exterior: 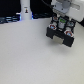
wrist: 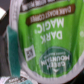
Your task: Open the kcup holder, insert the kcup into the holder, and close the kcup holder
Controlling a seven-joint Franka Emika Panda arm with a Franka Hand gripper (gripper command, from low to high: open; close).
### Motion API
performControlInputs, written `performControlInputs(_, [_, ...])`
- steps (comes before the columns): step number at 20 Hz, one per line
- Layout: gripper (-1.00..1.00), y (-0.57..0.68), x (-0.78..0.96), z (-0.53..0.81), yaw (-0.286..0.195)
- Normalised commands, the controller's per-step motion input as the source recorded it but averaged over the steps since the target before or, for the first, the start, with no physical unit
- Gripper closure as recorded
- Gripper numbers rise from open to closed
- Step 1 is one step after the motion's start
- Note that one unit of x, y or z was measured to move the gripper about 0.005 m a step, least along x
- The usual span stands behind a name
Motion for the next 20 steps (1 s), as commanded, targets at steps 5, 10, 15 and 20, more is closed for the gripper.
performControlInputs(5, [1.00,0.16,0.04,0.04,0.067])
performControlInputs(10, [-1.00,0.10,0.02,-0.07,0.050])
performControlInputs(15, [-1.00,-0.09,0.28,0.36,0.094])
performControlInputs(20, [-1.00,-0.31,0.39,0.45,0.088])
